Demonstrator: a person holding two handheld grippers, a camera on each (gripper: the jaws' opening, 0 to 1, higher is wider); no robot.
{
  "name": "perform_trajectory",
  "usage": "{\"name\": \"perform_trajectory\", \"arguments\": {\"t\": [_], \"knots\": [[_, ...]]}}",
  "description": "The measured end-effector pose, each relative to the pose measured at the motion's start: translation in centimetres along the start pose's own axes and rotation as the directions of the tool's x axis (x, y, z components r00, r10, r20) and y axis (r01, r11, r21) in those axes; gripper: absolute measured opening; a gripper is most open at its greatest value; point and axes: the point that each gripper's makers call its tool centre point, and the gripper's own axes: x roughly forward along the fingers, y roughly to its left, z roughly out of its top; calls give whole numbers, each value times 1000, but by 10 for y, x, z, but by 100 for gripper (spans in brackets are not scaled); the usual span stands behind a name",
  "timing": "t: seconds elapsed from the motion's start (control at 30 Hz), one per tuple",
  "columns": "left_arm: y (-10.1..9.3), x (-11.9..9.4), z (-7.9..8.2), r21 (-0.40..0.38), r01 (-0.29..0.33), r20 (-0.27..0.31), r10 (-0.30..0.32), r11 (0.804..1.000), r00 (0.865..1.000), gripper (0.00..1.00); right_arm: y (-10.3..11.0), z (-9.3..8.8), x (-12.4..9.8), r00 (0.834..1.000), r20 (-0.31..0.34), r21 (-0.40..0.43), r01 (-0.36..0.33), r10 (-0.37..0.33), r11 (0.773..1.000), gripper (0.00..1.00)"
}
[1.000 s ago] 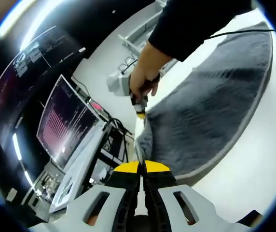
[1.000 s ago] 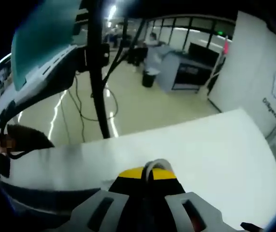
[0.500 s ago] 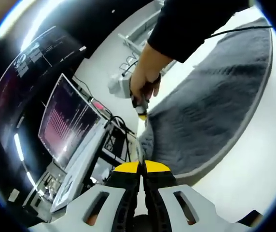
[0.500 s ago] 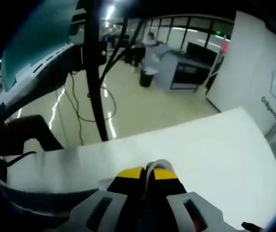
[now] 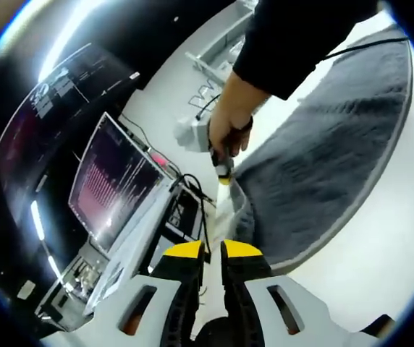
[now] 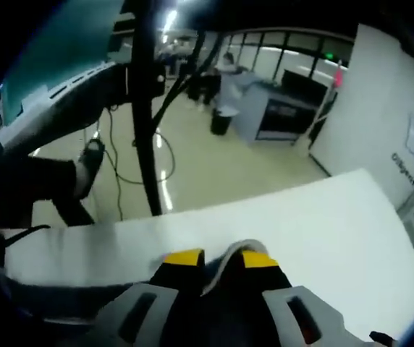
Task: Open the folded towel by lifting each exposed corner and separating the folded layers until the towel lies flat within the target outline without major curled edges
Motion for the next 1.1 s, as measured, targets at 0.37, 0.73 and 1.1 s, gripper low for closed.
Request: {"name": "perform_trajectory", "arguments": {"t": [0.37,0.73,1.1], "knots": [[-6,-1,4,2,24,16,-24,1000,1000,13,22,15,-4,995,51,39,-86,84,995,41],[-18,2,11,-9,84,48,-84,996,995,16,58,15,-18,970,64,106,-241,235,965,87],[-27,6,25,-131,158,111,-144,979,983,63,16,4,-48,988,31,2,-150,150,989,95]]}}
